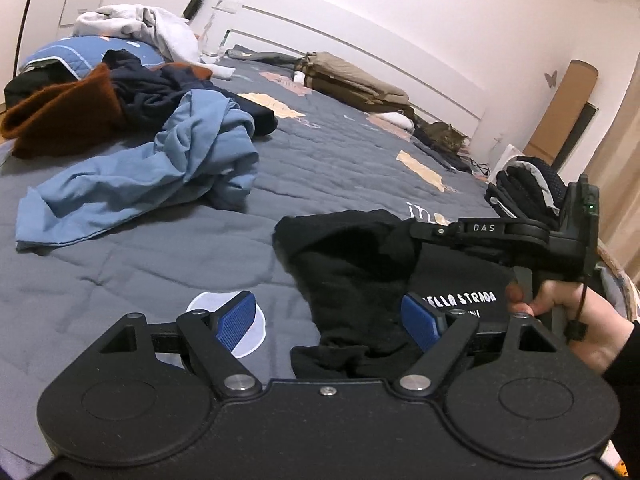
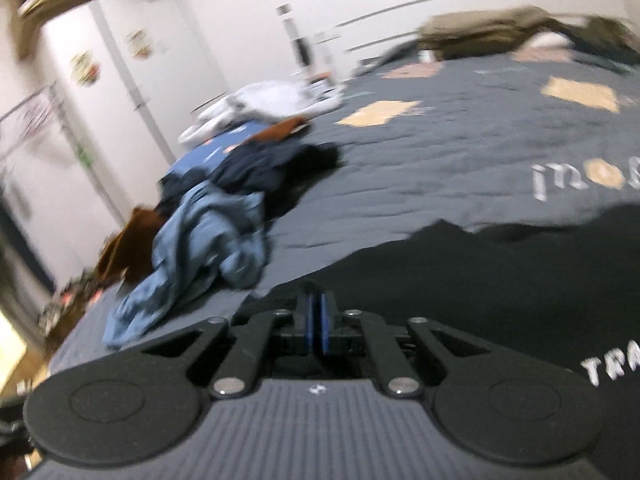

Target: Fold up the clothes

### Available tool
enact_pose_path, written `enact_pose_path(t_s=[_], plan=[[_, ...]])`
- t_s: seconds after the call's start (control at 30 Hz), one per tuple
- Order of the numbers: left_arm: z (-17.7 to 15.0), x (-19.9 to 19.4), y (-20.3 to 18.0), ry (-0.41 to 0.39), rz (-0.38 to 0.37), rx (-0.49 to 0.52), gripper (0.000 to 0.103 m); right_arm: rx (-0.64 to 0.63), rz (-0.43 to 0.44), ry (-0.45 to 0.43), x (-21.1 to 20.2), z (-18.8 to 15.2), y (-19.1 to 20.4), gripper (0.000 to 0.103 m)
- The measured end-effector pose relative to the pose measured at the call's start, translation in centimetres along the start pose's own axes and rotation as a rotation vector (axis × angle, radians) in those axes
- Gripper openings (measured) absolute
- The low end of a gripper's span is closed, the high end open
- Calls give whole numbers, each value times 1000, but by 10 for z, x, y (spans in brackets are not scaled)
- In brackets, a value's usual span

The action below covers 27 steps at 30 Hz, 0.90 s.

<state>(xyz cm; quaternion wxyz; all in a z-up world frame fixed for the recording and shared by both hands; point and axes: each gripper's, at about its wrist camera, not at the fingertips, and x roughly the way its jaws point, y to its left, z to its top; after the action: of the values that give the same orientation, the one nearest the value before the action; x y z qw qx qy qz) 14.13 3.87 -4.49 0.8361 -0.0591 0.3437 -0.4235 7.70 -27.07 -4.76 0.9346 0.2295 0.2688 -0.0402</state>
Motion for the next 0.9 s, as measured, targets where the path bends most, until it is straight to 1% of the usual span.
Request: enact_pose_path(t_s=[0.07, 0.13, 0.27, 0.37, 0.4, 0.47, 0.53, 0.57, 0.63, 0.7, 0.8, 0.9], plan=[[-1, 2, 0, 10, 9, 5, 80, 42, -27, 8, 3, -2, -13, 1], [-2, 5, -1, 22, 20, 15, 80, 45, -68, 36, 8, -6, -23, 1], [-2, 6, -3, 30, 17, 23, 80, 47, -109, 90, 14, -15, -34, 5], [-3, 6, -5, 34, 13, 31, 80, 36, -119, 68, 8, -15, -36, 6], [-3, 7, -6, 36, 12, 34, 80, 22, -106, 63, 6, -14, -33, 8], [-4, 8, -6, 39, 13, 37, 80, -15, -75, 68, 2, -12, -28, 16], [-4, 9, -6, 42, 17, 36, 80, -19, -42, 113, 4, -13, -21, 42], [-4, 9, -6, 42, 19, 37, 80, -10, -18, 134, 4, -16, -19, 45], [-4, 9, -7, 42, 23, 36, 80, 10, 20, 172, 3, -23, -15, 50], [-4, 10, -7, 41, 22, 37, 80, 38, 38, 215, 2, -33, -10, 51], [-5, 11, -10, 44, 21, 45, 80, 60, 76, 229, -8, -47, -5, 51], [-7, 13, -15, 44, 20, 61, 80, 78, 95, 203, -27, -58, -1, 51]])
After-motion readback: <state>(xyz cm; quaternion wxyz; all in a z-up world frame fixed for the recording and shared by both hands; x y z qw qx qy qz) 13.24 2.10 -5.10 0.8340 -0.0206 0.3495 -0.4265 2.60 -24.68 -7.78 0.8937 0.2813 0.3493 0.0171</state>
